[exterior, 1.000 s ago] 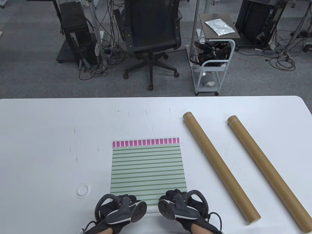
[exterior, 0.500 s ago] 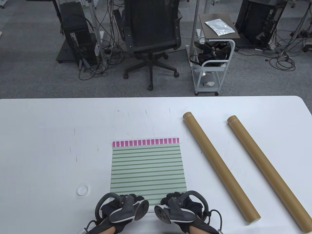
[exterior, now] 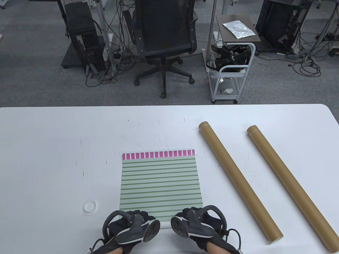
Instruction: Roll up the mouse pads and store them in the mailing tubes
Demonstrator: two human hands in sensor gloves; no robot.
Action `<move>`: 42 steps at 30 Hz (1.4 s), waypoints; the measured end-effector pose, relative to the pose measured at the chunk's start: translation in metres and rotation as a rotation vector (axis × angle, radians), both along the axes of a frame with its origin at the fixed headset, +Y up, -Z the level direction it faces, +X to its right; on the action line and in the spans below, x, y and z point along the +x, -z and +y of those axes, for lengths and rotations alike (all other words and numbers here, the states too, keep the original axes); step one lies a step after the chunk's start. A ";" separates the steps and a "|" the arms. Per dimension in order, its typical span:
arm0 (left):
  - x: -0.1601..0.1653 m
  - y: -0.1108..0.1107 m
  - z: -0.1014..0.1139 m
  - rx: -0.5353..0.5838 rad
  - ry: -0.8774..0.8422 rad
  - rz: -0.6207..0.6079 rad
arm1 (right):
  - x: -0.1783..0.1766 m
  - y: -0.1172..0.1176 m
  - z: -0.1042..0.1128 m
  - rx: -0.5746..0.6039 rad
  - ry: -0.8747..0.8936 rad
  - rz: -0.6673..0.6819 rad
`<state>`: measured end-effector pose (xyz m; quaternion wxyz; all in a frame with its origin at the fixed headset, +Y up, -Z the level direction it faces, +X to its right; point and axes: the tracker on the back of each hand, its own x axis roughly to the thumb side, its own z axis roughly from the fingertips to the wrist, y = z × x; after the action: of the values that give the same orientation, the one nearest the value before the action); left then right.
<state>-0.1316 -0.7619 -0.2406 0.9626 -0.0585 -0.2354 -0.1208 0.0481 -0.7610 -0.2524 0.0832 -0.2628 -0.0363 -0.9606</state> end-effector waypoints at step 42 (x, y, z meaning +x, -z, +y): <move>0.003 0.004 0.000 0.041 0.026 0.001 | 0.008 0.002 0.009 -0.009 0.003 -0.013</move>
<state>-0.1286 -0.7621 -0.2443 0.9621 -0.0418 -0.2317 -0.1379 0.0557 -0.7521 -0.2539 0.0804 -0.2568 -0.0406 -0.9623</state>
